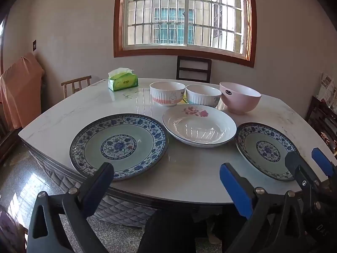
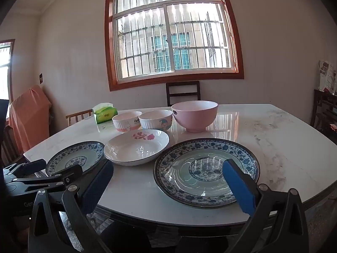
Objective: Organize plates and bowls
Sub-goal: 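Move the left gripper toward the smaller blue-and-white plate's rim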
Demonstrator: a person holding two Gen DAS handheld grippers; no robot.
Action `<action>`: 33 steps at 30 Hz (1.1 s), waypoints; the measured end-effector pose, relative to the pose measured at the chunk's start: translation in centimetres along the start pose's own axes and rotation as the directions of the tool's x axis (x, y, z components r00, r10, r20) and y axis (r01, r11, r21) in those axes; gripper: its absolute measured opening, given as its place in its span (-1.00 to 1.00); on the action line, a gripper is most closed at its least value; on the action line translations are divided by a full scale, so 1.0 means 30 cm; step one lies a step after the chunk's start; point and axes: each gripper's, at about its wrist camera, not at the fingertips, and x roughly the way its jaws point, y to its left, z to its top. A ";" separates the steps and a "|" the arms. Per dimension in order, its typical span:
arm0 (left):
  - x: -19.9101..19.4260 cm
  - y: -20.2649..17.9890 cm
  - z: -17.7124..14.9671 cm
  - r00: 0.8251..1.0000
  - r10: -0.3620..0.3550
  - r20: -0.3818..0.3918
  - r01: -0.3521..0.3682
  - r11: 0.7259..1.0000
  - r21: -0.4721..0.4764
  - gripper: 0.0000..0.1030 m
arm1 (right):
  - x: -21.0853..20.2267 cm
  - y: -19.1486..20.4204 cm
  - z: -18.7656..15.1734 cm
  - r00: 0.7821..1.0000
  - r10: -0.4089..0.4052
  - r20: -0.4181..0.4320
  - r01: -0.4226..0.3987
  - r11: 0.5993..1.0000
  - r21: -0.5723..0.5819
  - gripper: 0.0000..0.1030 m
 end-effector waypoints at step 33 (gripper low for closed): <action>-0.017 0.165 -0.149 0.981 0.082 -0.178 -0.093 0.994 -0.053 0.99 | 0.115 0.133 -0.154 0.772 0.429 -0.470 -0.351 0.903 0.248 0.98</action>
